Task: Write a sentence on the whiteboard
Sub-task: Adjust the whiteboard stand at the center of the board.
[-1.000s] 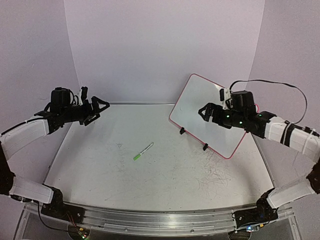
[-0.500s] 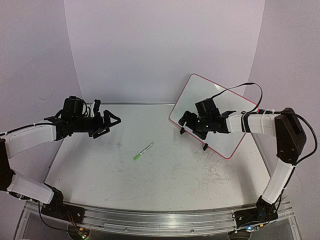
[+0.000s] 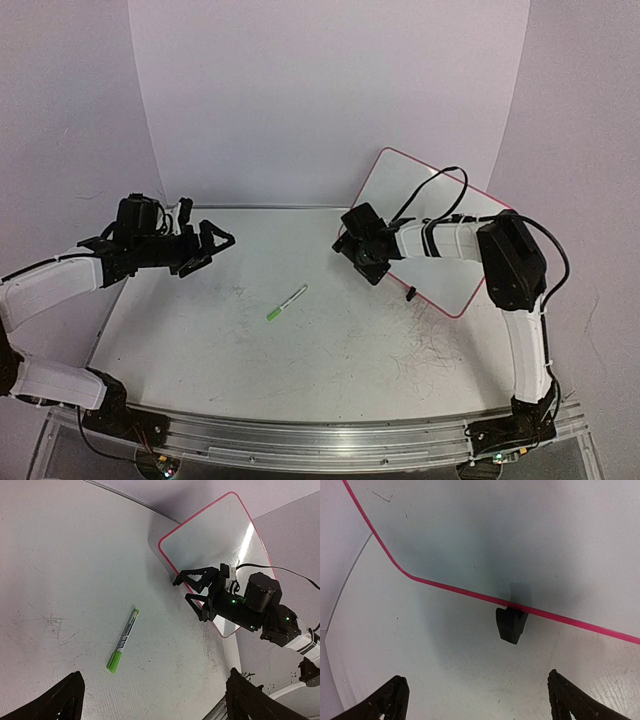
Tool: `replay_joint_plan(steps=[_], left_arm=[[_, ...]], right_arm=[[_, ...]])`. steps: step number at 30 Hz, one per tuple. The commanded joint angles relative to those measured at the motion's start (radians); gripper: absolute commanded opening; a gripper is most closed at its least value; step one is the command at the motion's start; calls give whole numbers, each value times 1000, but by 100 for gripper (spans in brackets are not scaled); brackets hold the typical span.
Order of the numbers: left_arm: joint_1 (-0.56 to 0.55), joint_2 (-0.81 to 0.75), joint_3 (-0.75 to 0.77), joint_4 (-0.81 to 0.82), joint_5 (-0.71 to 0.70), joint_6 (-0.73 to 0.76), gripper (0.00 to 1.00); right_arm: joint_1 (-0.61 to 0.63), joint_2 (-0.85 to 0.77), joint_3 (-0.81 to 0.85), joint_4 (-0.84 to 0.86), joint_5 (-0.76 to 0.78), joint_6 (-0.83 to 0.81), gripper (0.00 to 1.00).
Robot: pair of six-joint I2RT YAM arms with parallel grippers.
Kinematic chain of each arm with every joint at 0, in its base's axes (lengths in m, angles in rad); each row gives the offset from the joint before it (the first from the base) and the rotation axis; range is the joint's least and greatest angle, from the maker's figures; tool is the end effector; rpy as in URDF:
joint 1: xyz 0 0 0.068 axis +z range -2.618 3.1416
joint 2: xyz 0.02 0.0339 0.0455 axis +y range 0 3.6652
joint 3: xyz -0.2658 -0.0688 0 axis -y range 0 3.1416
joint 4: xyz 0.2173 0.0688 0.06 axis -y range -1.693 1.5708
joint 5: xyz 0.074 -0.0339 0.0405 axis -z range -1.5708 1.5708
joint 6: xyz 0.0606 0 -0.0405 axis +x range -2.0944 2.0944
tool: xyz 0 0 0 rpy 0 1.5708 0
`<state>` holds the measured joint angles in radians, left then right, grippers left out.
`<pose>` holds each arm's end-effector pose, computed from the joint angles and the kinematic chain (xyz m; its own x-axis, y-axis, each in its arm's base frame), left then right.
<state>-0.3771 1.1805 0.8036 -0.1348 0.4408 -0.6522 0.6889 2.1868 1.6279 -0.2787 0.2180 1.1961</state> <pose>0.2279 -0.1181 0.2721 -0.7739 -0.2839 -0.5662 0.2632 0.6688 -0.6952 0.3779 0.2942 0.1671 -0.6835 0.6141 -0.3945 0.3475 0.7491 0.5640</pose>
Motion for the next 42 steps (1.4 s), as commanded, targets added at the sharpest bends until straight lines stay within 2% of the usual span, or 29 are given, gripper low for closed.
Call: replay_joint_plan(steps=[1, 4, 9, 19, 23, 31, 35, 39, 42], left_arm=[[-4, -58, 9, -21, -17, 28, 99], [-2, -79, 15, -30, -18, 35, 99], [-3, -100, 35, -45, -15, 49, 99], [-3, -126, 58, -87, -29, 82, 99], [-2, -138, 59, -100, -37, 89, 99], [-3, -154, 69, -129, -51, 105, 99], [-3, -162, 71, -140, -53, 109, 99], [-3, -168, 74, -151, -57, 112, 100], [-2, -169, 77, -155, -60, 115, 99]], right_arm=[[4, 88, 131, -135, 126, 39, 90], [5, 121, 167, -153, 152, 28, 85], [6, 163, 216, -165, 203, 8, 70], [3, 252, 330, -220, 262, -25, 69], [2, 268, 349, -233, 279, -21, 65], [-13, 293, 385, -234, 281, -47, 48], [-21, 306, 398, -234, 271, -71, 35], [-30, 311, 399, -234, 265, -87, 31], [-31, 310, 404, -232, 252, -105, 21]])
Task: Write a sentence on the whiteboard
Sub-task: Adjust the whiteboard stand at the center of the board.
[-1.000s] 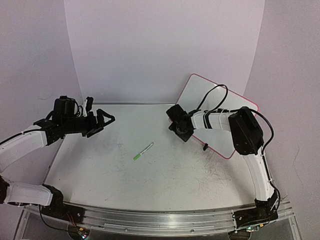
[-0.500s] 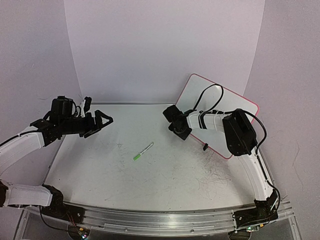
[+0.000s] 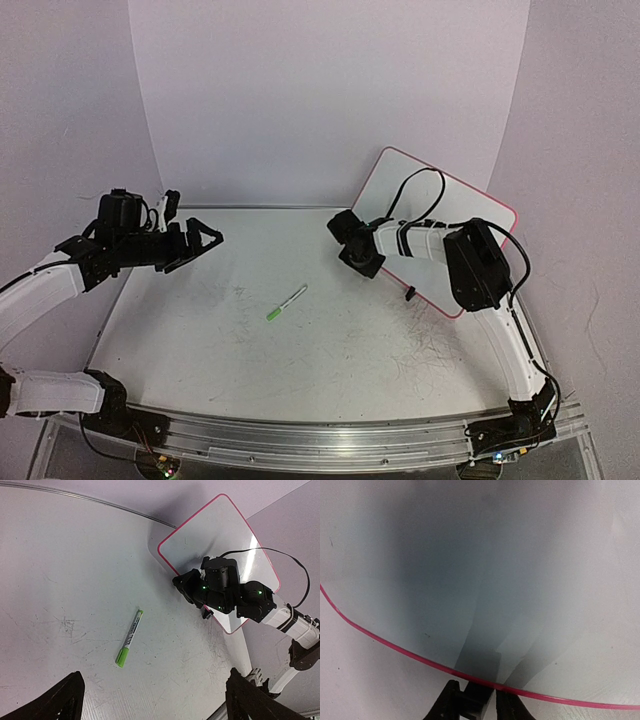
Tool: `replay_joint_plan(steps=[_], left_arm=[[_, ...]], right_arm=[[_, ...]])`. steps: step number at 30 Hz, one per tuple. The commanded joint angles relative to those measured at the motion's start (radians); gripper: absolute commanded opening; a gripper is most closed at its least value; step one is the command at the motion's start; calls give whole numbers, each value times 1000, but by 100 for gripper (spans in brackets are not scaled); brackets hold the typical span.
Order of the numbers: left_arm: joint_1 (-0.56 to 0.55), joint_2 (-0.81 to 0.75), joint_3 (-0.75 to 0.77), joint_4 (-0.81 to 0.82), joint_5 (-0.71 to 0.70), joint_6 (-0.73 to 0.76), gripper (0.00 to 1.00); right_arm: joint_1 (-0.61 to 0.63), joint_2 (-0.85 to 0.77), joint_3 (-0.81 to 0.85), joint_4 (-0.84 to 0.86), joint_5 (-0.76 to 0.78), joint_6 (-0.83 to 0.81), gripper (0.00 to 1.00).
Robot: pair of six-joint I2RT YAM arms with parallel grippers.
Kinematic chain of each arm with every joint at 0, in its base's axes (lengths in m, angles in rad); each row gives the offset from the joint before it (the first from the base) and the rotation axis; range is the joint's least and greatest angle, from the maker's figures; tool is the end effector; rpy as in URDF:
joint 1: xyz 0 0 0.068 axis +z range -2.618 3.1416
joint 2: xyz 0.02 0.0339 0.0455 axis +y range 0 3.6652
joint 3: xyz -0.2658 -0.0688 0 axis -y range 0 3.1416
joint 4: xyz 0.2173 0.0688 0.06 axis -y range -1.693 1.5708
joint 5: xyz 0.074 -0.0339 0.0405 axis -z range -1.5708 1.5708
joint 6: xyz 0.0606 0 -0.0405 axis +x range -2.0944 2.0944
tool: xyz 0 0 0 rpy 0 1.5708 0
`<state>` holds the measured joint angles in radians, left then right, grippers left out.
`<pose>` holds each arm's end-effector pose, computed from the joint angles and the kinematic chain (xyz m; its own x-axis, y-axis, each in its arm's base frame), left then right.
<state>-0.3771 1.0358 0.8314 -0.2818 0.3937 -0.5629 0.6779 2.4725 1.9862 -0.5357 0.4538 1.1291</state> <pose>0.2000 -0.1042 0.2961 -0.7171 -0.2460 -0.6520 0.3224 0.7123 -0.6234 0.4183 0.3027 0.1203 -0.6326 0.5338 -0.5611 0.4359 0.8443 0.3117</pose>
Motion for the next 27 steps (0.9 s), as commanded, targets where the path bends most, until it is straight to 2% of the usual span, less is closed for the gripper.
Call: replay_joint_plan(steps=[1, 7, 16, 27], left_arm=[[-2, -25, 51, -10, -14, 25, 99], [-2, -17, 48, -13, -21, 27, 99], [-2, 20, 49, -14, -39, 37, 99], [-2, 84, 64, -14, -54, 45, 99]], right_arm=[[-19, 23, 45, 26, 9, -42, 20], [-16, -23, -27, 68, -26, -115, 13], [17, -197, -329, 244, -50, -292, 9], [99, -429, -712, 478, -185, -497, 5]])
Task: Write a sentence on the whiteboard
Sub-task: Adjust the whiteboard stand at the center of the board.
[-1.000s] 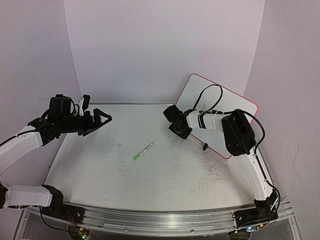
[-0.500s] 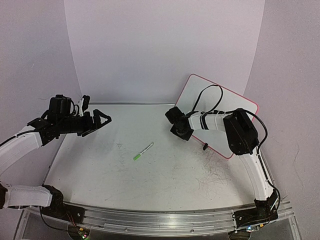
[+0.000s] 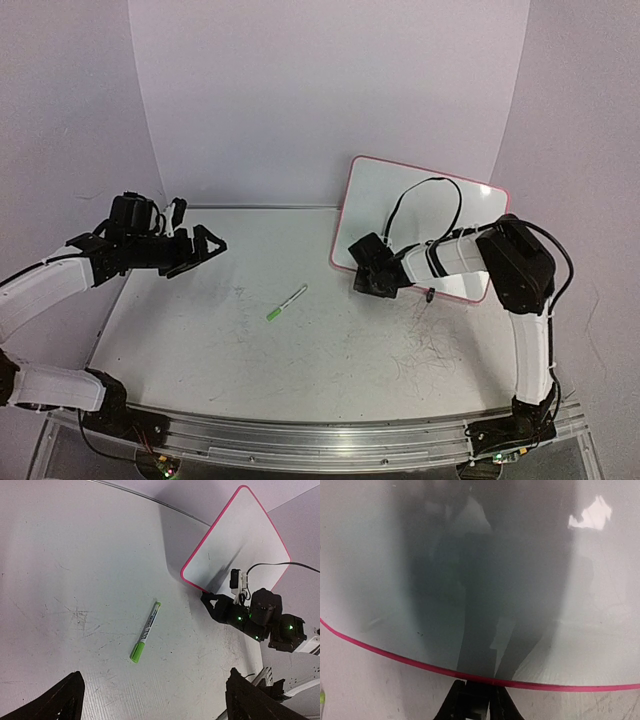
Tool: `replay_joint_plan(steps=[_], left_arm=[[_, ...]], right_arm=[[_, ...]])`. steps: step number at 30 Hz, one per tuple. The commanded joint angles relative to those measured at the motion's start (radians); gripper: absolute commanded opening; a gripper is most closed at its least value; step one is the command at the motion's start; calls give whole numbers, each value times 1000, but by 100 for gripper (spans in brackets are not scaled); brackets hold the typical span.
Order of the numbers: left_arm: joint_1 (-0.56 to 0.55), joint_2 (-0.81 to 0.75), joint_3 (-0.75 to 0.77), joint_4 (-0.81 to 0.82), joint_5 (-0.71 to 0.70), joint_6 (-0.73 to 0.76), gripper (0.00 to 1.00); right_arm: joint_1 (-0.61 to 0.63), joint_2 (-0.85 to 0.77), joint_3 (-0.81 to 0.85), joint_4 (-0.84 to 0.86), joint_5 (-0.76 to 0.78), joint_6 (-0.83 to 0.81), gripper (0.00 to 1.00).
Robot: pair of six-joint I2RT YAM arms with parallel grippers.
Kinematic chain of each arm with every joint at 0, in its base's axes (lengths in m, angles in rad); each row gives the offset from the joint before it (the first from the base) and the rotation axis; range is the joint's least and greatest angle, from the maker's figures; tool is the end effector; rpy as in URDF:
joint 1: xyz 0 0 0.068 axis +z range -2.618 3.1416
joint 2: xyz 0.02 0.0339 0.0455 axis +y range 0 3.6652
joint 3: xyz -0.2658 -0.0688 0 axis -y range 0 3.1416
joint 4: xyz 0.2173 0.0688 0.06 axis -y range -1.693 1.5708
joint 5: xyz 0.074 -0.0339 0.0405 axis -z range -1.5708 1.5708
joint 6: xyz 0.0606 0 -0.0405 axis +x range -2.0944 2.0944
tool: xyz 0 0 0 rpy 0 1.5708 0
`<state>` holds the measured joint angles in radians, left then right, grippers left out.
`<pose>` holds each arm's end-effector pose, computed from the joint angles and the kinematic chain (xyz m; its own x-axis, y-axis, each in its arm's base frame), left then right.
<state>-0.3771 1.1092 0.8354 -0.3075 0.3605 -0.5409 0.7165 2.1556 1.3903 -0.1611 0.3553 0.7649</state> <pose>0.2118 -0.1069 0.2787 -0.7562 -0.2187 -0.6167 0.2675 0.7568 -0.5964 0.3484 0.2754 0.1233 -0.7522 0.2058 -0.6260 0.0869 0.9727 0.2153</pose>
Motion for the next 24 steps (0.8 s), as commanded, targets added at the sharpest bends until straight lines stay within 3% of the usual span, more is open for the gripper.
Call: replay_joint_plan(steps=[1, 14, 24], left_arm=[[-3, 14, 60, 12, -23, 23, 99], [-3, 60, 53, 16, -23, -2, 99], [-18, 121, 30, 34, -12, -23, 99]], right_arm=[[72, -136, -149, 128, -93, -143, 4], [187, -334, -468, 284, -119, -199, 0], [295, -393, -564, 281, -82, -42, 0]])
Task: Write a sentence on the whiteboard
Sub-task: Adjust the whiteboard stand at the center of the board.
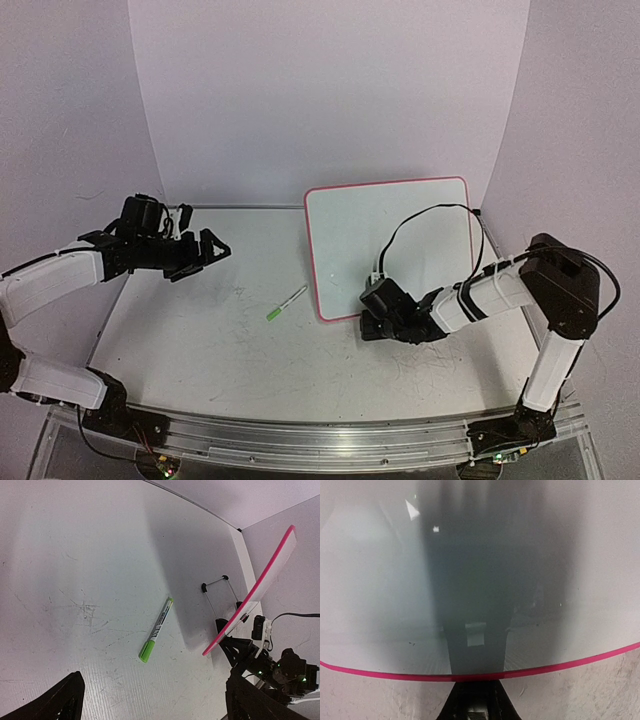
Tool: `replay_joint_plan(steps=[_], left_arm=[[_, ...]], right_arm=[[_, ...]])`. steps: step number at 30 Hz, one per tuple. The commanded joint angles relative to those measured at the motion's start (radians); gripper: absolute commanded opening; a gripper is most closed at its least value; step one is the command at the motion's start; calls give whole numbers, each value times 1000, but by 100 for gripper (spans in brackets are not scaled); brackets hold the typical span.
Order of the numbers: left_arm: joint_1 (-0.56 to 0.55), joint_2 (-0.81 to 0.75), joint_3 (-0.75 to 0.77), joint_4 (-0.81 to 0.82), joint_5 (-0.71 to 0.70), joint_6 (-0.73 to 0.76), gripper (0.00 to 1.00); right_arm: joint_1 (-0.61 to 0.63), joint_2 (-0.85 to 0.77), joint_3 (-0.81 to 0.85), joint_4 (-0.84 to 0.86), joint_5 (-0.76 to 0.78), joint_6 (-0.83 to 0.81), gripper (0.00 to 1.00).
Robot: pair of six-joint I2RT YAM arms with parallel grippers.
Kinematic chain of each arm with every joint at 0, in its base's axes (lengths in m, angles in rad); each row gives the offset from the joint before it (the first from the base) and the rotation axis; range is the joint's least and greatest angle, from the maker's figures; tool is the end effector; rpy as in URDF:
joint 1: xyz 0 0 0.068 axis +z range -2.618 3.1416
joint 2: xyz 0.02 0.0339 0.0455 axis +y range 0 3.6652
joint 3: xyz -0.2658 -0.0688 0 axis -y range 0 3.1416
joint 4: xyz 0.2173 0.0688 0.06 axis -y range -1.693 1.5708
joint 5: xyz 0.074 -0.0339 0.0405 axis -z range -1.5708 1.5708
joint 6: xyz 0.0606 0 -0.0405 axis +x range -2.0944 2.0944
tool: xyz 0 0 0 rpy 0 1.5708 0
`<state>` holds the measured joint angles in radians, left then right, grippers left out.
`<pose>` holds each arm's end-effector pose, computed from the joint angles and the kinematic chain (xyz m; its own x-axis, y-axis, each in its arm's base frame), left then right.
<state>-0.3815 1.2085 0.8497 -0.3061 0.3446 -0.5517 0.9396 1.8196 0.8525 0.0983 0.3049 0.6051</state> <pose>0.2276 -0.1134 0.2611 -0.8007 -0.2103 -0.5610 0.2084 0.7800 -0.5900 0.2173 0.2664 0.1256 -0.7436 -0.0978 -0.6615 -0.2830 0.9423 0.1788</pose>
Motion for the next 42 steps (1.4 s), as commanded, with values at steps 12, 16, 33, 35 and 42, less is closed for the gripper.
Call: replay_joint_plan(steps=[12, 16, 33, 35, 42], left_arm=[[-126, 98, 7, 76, -55, -61, 97], [-168, 102, 6, 85, -88, -87, 96], [-232, -108, -159, 94, -101, -197, 95], [-232, -113, -169, 95, -99, -206, 95], [-238, -26, -129, 93, -103, -206, 91]], right_arm=[[192, -38, -21, -129, 134, 384, 0], [193, -69, -60, -142, 153, 417, 0], [251, -91, -63, -186, 193, 452, 21], [252, -104, -60, -198, 186, 444, 31], [265, -225, -92, -215, 164, 378, 75]])
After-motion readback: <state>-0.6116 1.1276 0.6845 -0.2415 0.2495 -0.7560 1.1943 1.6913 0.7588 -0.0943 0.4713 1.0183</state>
